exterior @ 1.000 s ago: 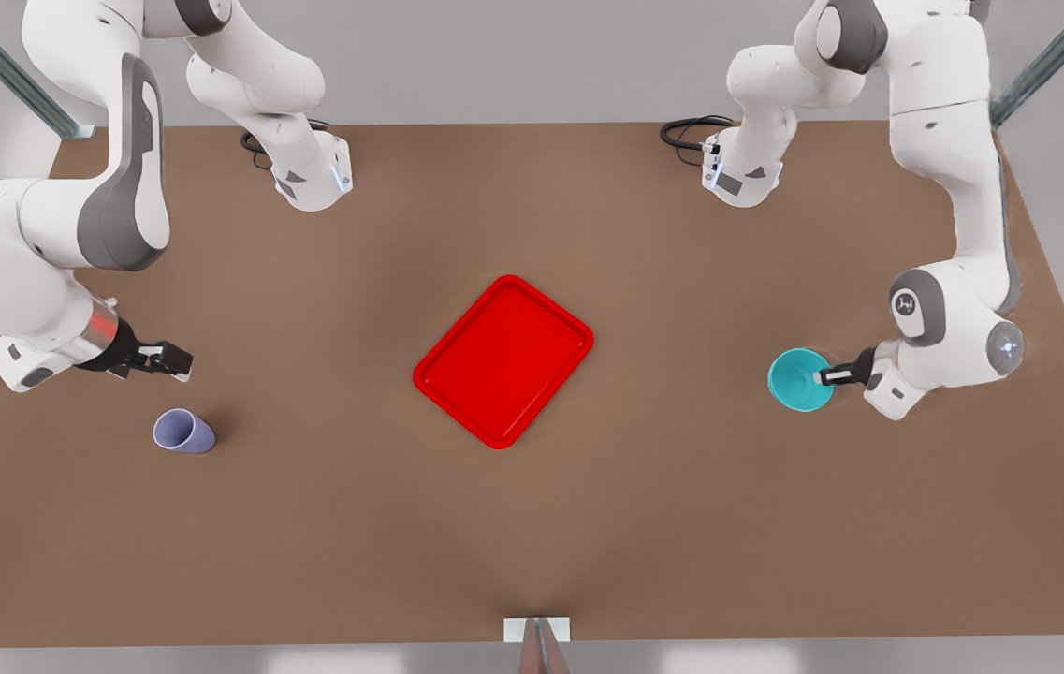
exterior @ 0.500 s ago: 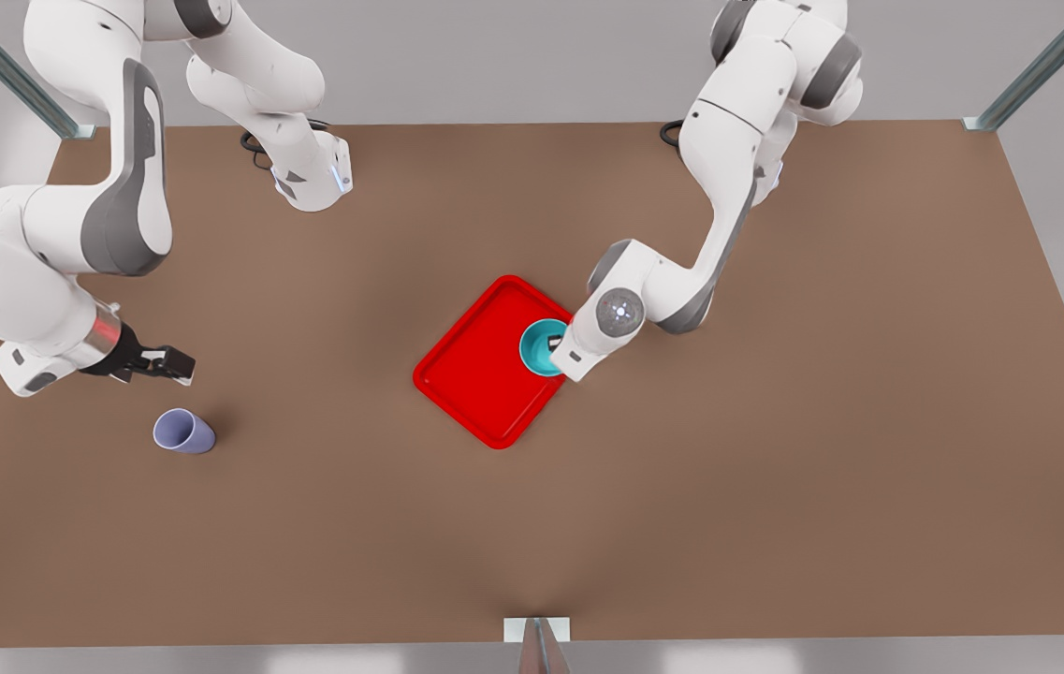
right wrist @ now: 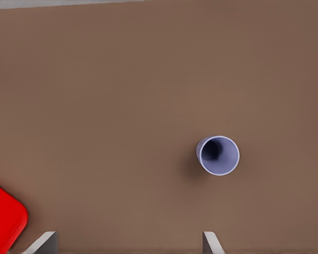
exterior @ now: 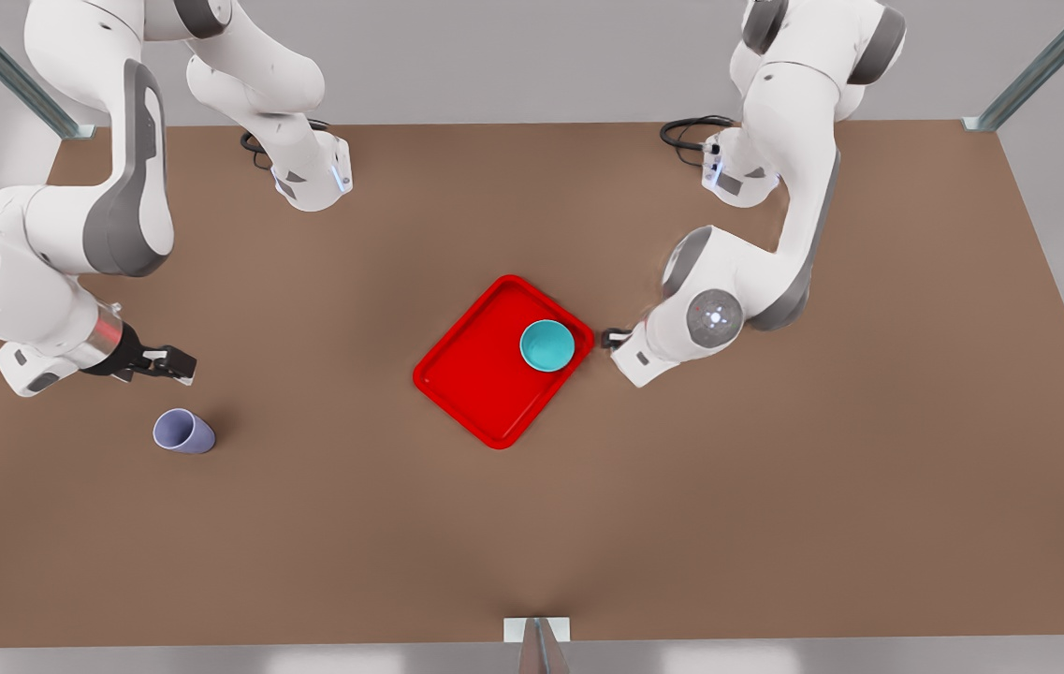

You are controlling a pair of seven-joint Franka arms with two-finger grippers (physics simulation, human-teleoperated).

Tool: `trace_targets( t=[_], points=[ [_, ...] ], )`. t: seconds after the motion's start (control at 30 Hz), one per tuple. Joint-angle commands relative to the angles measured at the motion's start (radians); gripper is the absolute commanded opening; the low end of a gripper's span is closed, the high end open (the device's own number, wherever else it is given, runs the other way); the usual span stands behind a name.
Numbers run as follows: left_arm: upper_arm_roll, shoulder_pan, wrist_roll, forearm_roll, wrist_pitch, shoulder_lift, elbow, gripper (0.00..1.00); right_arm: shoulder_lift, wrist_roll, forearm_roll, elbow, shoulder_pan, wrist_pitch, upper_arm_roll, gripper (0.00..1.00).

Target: Place the bowl on the tray with the left arm and the cup on the tray with the right arm

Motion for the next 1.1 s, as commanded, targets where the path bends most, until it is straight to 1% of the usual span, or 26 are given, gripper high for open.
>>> trace_targets(
  t=[0.0, 0.03, 0.07, 0.1, 0.13, 0.17, 0.23, 0.27, 0.33, 0.37, 0.47, 0.63, 0.7, 0.77, 0.8, 0.83, 0.87, 0.9, 1.07],
  points=[
    [0.061, -0.001, 0.089, 0.141, -0.1, -0.005, 0.052, 1.0, 0.003, 0.003, 0.0, 0.0, -0.002, 0.0, 0.0, 1.0],
    [0.125, -0.001, 0.196, 0.141, -0.218, -0.018, 0.105, 1.0, 0.014, 0.001, -0.003, 0.0, -0.003, 0.009, 0.0, 1.0],
    [0.181, 0.0, 0.207, 0.149, -0.241, -0.061, 0.109, 1.0, 0.04, 0.001, -0.003, 0.0, -0.023, 0.026, 0.0, 1.0],
    [0.123, 0.071, 0.207, 0.19, -0.241, -0.122, 0.089, 1.0, 0.066, -0.02, -0.005, -0.005, -0.059, 0.052, 0.0, 1.0],
    [-0.016, 0.149, 0.195, 0.273, -0.235, -0.15, 0.067, 1.0, 0.081, -0.022, -0.005, -0.028, -0.083, 0.077, 0.0, 1.0],
    [-0.039, 0.15, 0.17, 0.276, -0.223, -0.168, 0.038, 1.0, 0.081, -0.027, -0.005, -0.071, -0.092, 0.121, 0.0, 1.0],
    [-0.039, 0.152, 0.17, 0.273, -0.194, -0.168, 0.026, 1.0, 0.078, -0.027, -0.005, -0.155, -0.106, 0.186, -0.002, 1.0],
    [-0.034, 0.152, 0.17, 0.275, -0.195, -0.154, 0.035, 1.0, 0.09, -0.027, -0.003, -0.169, -0.095, 0.187, -0.035, 1.0],
    [-0.03, 0.152, 0.172, 0.272, -0.198, -0.148, 0.036, 1.0, 0.178, -0.043, 0.001, -0.163, -0.094, 0.21, -0.067, 1.0],
    [-0.026, 0.154, 0.172, 0.272, -0.203, -0.148, 0.036, 1.0, 0.187, -0.094, 0.014, -0.169, -0.094, 0.246, -0.097, 1.0],
    [-0.026, 0.154, 0.172, 0.273, -0.204, -0.153, 0.038, 1.0, 0.288, -0.214, 0.096, -0.14, -0.091, 0.267, -0.173, 1.0],
    [-0.025, 0.155, 0.178, 0.27, -0.221, -0.162, 0.036, 1.0, 0.429, -0.339, 0.164, -0.042, -0.094, 0.279, -0.23, 1.0],
    [-0.025, 0.155, 0.18, 0.27, -0.227, -0.162, 0.036, 1.0, 0.44, -0.344, 0.178, -0.039, -0.094, 0.279, -0.23, 1.0],
    [-0.022, 0.155, 0.183, 0.269, -0.226, -0.16, 0.036, 1.0, 0.442, -0.35, 0.173, -0.04, -0.092, 0.272, -0.227, 0.82],
    [-0.022, 0.155, 0.183, 0.269, -0.226, -0.16, 0.036, 1.0, 0.451, -0.347, 0.173, -0.039, -0.091, 0.276, -0.225, 0.53],
    [-0.022, 0.155, 0.183, 0.269, -0.226, -0.16, 0.036, 1.0, 0.458, -0.341, 0.173, -0.016, -0.091, 0.275, -0.229, 0.34],
    [-0.022, 0.155, 0.183, 0.269, -0.226, -0.16, 0.036, 1.0, 0.472, -0.339, 0.173, -0.005, -0.091, 0.275, -0.232, 0.24],
    [-0.022, 0.155, 0.183, 0.269, -0.226, -0.159, 0.036, 1.0, 0.478, -0.335, 0.173, 0.003, -0.089, 0.275, -0.232, 0.21],
    [-0.022, 0.157, 0.183, 0.269, -0.224, -0.154, 0.036, 1.0, 0.494, -0.326, 0.17, 0.03, -0.075, 0.25, -0.23, 0.21]
  ],
)
